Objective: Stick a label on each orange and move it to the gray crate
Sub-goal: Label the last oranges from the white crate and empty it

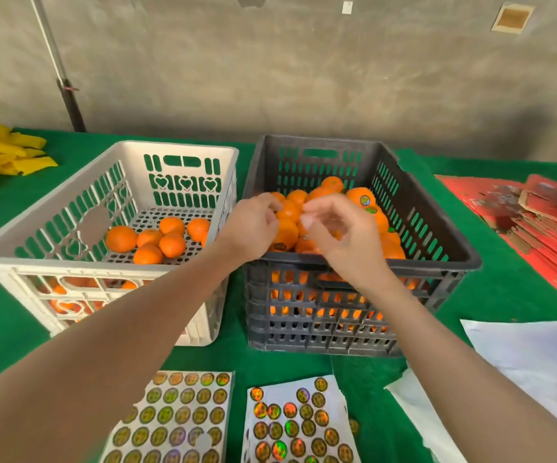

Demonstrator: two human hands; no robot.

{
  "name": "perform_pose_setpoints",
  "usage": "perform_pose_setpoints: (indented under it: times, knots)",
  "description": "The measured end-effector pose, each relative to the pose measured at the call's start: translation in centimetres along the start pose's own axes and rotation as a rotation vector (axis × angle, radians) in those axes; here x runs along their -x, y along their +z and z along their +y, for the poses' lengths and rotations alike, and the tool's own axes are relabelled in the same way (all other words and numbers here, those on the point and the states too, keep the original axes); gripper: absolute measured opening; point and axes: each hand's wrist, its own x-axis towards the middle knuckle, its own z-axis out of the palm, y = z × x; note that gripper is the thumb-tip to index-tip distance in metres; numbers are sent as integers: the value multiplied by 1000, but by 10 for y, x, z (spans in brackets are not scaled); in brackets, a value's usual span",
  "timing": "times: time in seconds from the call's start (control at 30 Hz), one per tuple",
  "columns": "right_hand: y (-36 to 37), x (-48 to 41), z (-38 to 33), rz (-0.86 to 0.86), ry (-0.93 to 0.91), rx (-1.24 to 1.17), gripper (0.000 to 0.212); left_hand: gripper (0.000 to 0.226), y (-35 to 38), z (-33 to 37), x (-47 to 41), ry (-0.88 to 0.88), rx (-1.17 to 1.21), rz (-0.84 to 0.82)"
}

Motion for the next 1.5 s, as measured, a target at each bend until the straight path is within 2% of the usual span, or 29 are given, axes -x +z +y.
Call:
perform_pose_setpoints:
  times: [0.03,0.07,0.1,0.17,0.2,0.23,0.33,0.47,0.6,0.67,0.7,0.8,0.87,0.9,0.93,1.0,1.13,1.23,1.37,1.5]
  knots:
    - [6,20,-7,-50,-54,-51,6,25,0,0,2,14,22,28]
    - [14,40,-9,-178,-51,-59,12,26,0,0,4,17,45,43]
    - [21,59,-6,-370,11,-18,16,27,-1,1,6,11,60,57]
    - [34,94,20,-817,194,203,23,27,-1,5,10,-8,75,95]
    - [37,109,38,-984,299,321,27,27,-2,7,13,-14,82,116]
    - [38,122,55,-1075,415,420,30,26,-4,10,16,-13,93,129]
    - [31,145,87,-1178,603,593,40,24,-6,14,30,5,95,151]
    - [26,152,97,-1191,649,614,33,25,-5,21,56,32,38,167]
    - [23,150,95,-1102,604,531,21,19,6,32,98,385,-73,258]
    - [20,147,90,-1042,571,465,10,20,25,34,124,439,-30,145]
    - [18,146,88,-1021,549,436,9,23,35,36,135,341,2,19]
    - [14,142,78,-962,505,340,10,28,63,31,148,-142,76,-485]
    - [11,142,72,-919,496,270,10,5,74,25,146,-284,112,-753]
    - [9,142,70,-894,496,235,11,22,77,25,145,-343,132,-813]
    - [7,144,68,-867,499,204,14,35,79,23,145,-385,165,-845]
    - [3,147,65,-810,490,171,20,45,82,20,147,-453,189,-865]
    - [1,155,65,-712,354,199,16,21,81,20,144,-561,171,-901]
    - [2,159,66,-665,264,214,16,27,81,18,141,-588,239,-879]
    - [1,163,68,-608,163,272,13,13,79,17,142,-640,371,-855]
    - [3,167,65,-523,-11,333,10,23,74,19,141,-631,469,-853]
